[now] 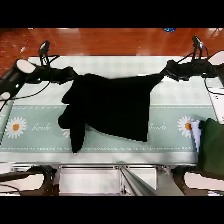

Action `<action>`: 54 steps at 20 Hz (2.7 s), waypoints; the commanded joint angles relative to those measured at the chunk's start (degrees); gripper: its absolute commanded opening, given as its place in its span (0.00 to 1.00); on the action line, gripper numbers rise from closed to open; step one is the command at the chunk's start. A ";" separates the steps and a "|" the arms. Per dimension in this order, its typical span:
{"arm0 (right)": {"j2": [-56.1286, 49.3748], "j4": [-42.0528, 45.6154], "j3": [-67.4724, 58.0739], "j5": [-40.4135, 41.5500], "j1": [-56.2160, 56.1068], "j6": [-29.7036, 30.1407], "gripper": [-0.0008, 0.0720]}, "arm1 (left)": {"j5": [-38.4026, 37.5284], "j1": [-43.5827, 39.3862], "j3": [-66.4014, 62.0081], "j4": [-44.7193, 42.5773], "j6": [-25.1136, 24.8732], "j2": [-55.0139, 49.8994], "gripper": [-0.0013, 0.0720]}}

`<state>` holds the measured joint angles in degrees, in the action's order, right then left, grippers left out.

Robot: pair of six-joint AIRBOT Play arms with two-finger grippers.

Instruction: Fold the shirts.

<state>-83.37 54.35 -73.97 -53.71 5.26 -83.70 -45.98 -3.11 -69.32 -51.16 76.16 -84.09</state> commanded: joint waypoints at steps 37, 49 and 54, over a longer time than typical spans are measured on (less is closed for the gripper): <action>15.15 -5.99 45.57 -2.08 -12.98 -1.57 0.57 | -24.11 21.00 30.42 9.84 -9.09 6.58 0.05; 13.79 -4.87 1.05 -9.66 -13.53 2.86 0.04 | -30.47 25.33 6.86 24.85 -8.85 15.98 0.05; 18.10 3.32 -29.07 -15.91 -9.60 0.42 0.04 | -30.34 27.65 -18.14 24.79 -5.77 23.39 0.05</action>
<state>-67.51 52.29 -87.42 -65.14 -6.26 -81.97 -76.44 23.18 -74.52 -27.49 68.86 -64.60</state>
